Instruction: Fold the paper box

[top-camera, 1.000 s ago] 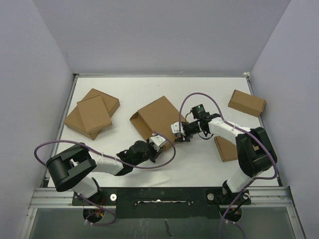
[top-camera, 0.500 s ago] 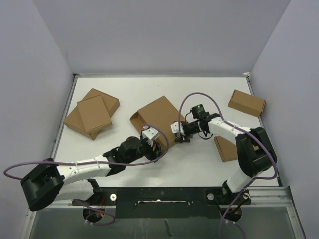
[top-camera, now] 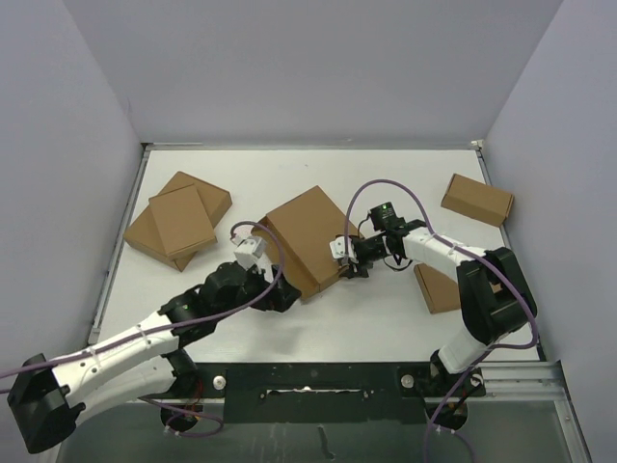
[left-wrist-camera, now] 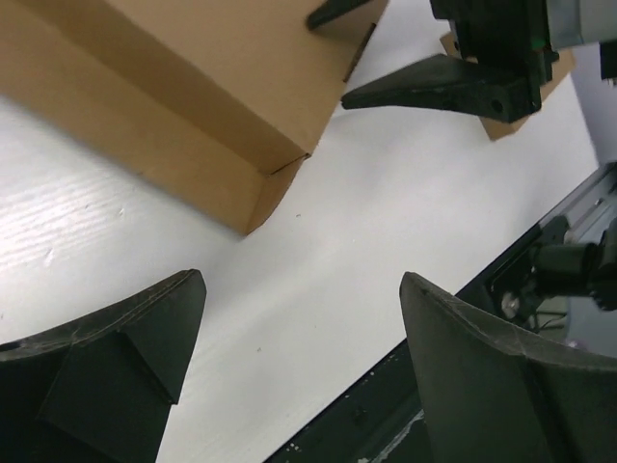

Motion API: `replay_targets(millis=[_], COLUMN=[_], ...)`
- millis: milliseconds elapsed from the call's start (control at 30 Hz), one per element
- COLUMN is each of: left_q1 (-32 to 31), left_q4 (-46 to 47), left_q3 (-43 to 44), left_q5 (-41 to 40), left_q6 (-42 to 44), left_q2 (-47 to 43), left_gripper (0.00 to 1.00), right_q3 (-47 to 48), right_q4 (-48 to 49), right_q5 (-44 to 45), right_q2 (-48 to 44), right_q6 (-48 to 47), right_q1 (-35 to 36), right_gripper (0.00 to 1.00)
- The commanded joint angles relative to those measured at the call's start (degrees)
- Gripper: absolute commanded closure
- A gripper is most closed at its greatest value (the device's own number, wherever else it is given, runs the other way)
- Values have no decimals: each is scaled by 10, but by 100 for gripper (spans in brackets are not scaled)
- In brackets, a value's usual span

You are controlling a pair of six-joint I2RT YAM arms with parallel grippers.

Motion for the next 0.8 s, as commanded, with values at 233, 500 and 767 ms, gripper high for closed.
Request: replay_targets(millis=[233, 500, 767], left_q1=[41, 262, 387], left_q4=[-46, -65, 97], left_q3=[-81, 18, 11], left_q5=[-65, 108, 264], left_q6=[-221, -134, -157], left_q2=[-131, -51, 117], left_gripper=[10, 2, 2], right_q3=[2, 4, 5], right_q4=[-37, -38, -40], right_q5=[29, 31, 32], right_q2=[-8, -7, -3], right_q6=[14, 14, 14], right_q1=[18, 21, 22], right_gripper=[46, 46, 46])
